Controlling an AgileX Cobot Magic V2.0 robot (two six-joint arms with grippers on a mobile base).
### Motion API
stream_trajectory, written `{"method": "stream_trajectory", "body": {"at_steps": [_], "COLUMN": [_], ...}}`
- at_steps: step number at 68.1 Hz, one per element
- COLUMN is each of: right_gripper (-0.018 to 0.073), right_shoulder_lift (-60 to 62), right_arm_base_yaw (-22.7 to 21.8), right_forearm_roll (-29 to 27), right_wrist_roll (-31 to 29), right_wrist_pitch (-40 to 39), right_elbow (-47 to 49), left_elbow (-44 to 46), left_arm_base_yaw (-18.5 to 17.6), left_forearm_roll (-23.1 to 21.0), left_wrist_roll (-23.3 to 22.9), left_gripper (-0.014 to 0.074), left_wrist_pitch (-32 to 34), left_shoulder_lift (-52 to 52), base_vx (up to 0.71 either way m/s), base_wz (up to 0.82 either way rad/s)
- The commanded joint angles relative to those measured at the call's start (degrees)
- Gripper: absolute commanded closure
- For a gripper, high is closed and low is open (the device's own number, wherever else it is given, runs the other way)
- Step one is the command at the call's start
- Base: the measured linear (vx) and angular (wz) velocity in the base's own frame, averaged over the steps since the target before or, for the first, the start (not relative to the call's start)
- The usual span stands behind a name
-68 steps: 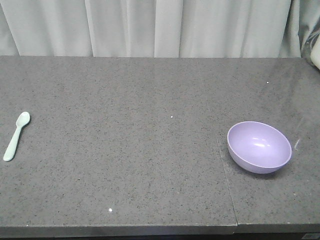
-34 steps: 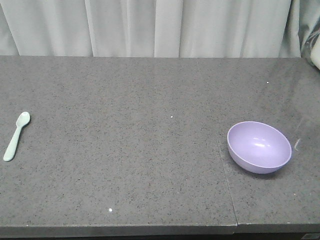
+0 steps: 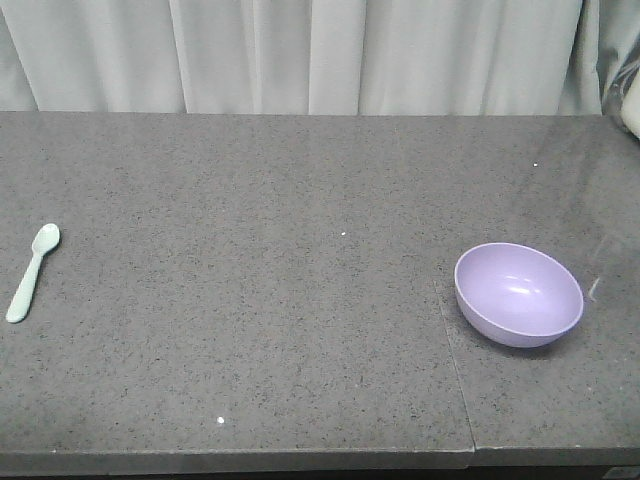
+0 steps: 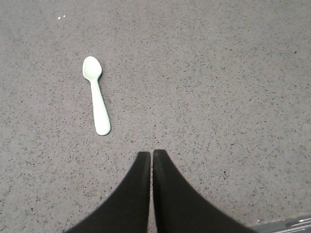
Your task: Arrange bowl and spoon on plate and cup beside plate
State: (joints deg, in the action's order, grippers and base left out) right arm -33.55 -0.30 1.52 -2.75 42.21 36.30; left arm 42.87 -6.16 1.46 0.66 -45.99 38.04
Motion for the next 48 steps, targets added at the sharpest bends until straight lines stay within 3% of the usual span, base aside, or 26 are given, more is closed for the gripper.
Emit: {"method": "stream_trajectory", "body": {"at_steps": [1,11,23,30,38,48], "right_gripper": [0.0550,0.0427,0.0104,-0.0013,-0.0043,-0.0020], "right_shoulder_lift": [-1.4,-1.9,-1.9,-1.9,-1.9,-1.9], "right_arm_base_yaw": [-0.1,-0.1,-0.1,-0.1,-0.1,-0.1], "right_forearm_roll": [1.9,3.0,2.9,2.7,2.5,2.3], "right_wrist_roll": [-0.8,-0.9,-1.4,-1.4,-1.4,-1.4], "right_wrist_pitch": [-3.3,-2.0,-1.6,-1.5,-1.2,-0.3], "right_elbow": [1.8,1.8,1.8,1.8,1.8,1.8], "left_elbow": [1.9,1.9,1.9,1.9,2.0,2.5], "left_arm_base_yaw": [-0.2,-0.2,-0.2,-0.2,-0.2,-0.2], "left_forearm_roll": [0.0,0.4,0.4,0.3,0.2,4.1], "left_wrist_roll": [-1.4,-2.1,-2.1,-2.1,-3.1,-8.2], "left_gripper": [0.0589,0.0475,0.0213,0.0123,0.0108,0.0120], "left_wrist_pitch": [3.8,4.5,6.1,5.4,3.2,0.6], "left_shoulder_lift": [0.4,0.4,0.4,0.4,0.7,6.5], "base_vx": [0.00,0.00,0.00,0.00,0.00,0.00], "base_wz": [0.00,0.00,0.00,0.00,0.00,0.00]}}
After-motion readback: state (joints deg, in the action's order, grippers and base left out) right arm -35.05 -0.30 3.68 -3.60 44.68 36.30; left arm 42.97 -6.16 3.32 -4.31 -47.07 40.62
